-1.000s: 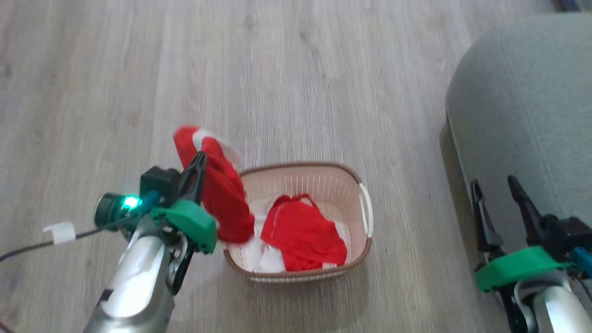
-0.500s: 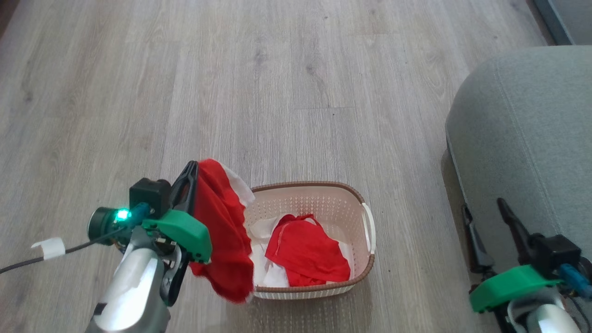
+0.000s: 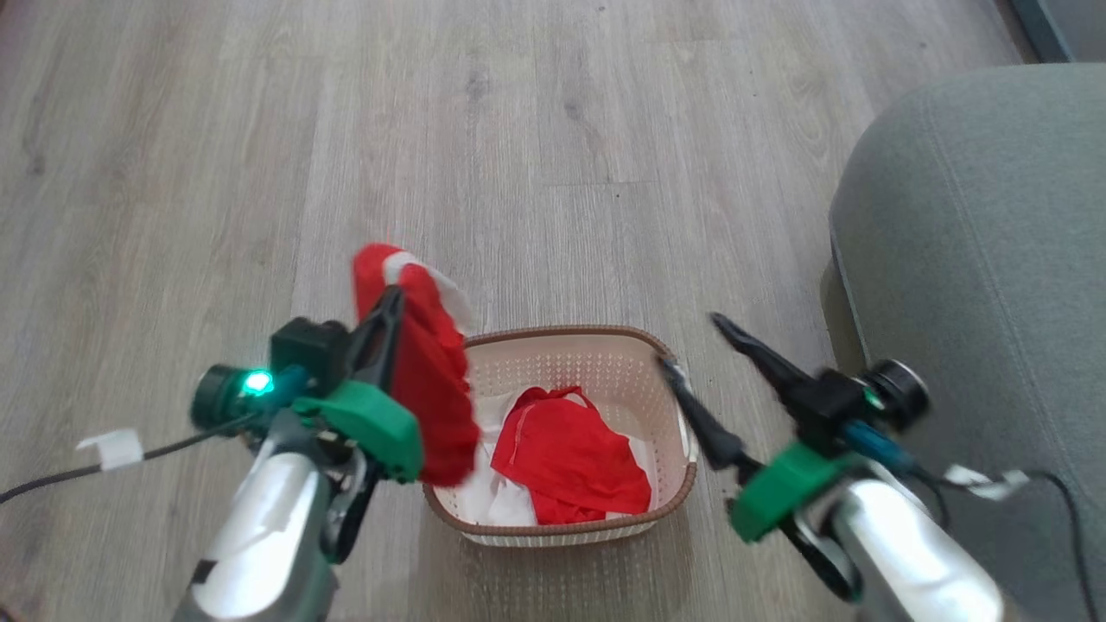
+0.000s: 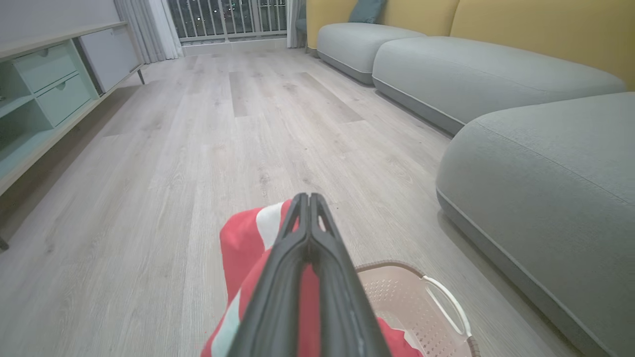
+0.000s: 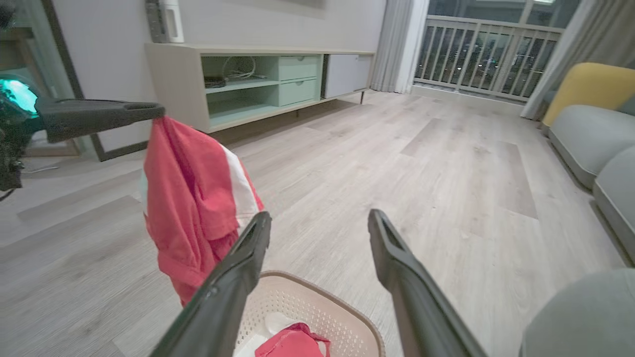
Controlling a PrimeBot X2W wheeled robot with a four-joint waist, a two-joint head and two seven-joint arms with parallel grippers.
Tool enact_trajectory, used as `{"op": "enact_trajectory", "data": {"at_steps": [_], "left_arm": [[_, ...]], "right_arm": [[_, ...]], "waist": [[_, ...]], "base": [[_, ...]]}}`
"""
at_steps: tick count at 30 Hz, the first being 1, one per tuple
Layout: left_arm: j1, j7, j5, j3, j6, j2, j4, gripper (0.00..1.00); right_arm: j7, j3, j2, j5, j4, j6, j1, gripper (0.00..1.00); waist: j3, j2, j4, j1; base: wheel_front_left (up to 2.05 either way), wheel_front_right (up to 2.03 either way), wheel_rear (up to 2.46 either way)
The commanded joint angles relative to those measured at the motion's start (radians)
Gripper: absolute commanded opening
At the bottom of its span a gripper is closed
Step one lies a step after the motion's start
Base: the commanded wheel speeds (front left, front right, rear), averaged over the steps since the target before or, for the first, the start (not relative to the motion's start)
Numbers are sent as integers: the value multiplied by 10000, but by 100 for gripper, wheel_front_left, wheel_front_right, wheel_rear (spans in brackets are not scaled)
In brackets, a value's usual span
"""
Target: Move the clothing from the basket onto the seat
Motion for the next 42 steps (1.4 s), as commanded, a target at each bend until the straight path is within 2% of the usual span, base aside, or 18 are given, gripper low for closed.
{"op": "enact_trajectory", "data": {"at_steps": [1, 10, 18, 19, 20, 21, 25, 26, 28, 29, 30, 36, 42], "left_arm": [[-679, 25, -17, 176, -72, 48, -530, 0], [-919, 672, -89, -1369, -533, -495, -1741, 0], [-806, 1224, -305, -2527, -670, -622, -3005, 0], [-768, 1304, -382, -2636, -685, -628, -3169, 0], [-733, 1379, -454, -2713, -689, -634, -3316, 0], [-708, 1434, -501, -2763, -677, -637, -3448, 0], [-642, 1544, -640, -2777, -594, -620, -3619, 0], [-639, 1517, -629, -2747, -559, -589, -3585, 3], [-610, 1347, -650, -2614, -442, -552, -3457, 60], [-619, 1266, -540, -2598, -386, -467, -3335, 94], [-568, 1152, -589, -2534, -339, -464, -3210, 100], [-385, 414, -545, -2473, -223, -368, -2228, 100], [-251, -190, -695, -2575, -177, -473, -1507, 100]], "right_arm": [[-65, 417, 7, 97, -111, -2, -507, 100], [-65, 2207, 550, 816, 1116, -2, -1961, 100], [-65, 2127, 833, 672, 2095, -2, -2399, 100], [-65, 2093, 871, 660, 2268, -2, -2431, 65], [-65, 2033, 909, 646, 2355, -2, -2478, 16], [-65, 1941, 955, 688, 2400, -2, -2495, 0], [-65, 1989, 987, 1035, 2546, -2, -2550, 0], [-65, 1985, 967, 1106, 2534, -2, -2562, 0], [-65, 1924, 914, 1220, 2466, -2, -2576, 0], [-65, 1910, 886, 1302, 2441, -2, -2563, 0], [-65, 1882, 839, 1350, 2400, -2, -2563, 0], [-65, 1557, 429, 1601, 1913, -2, -2608, 0], [-65, 972, -180, 1699, 1110, -2, -2611, 0]], "waist": [[11, 0, 54, 0], [-30, 0, 512, 0], [-68, 0, 616, 0], [-71, 0, 620, 0], [-76, 0, 620, 0], [-75, 0, 618, 0], [-81, 0, 569, 0], [-80, 0, 538, 0], [-79, 0, 444, 0], [-88, 0, 383, 0], [-84, 0, 305, 0], [34, 0, -517, 0], [252, 0, -1892, 0]], "base": [[0, 0, 0], [0, 0, 0], [0, 0, 0], [0, 0, 0], [0, 0, 0], [0, 0, 0], [0, 0, 0], [0, 0, 0], [0, 0, 0], [0, 0, 0], [0, 0, 0], [0, 0, 0], [0, 0, 0]]}}
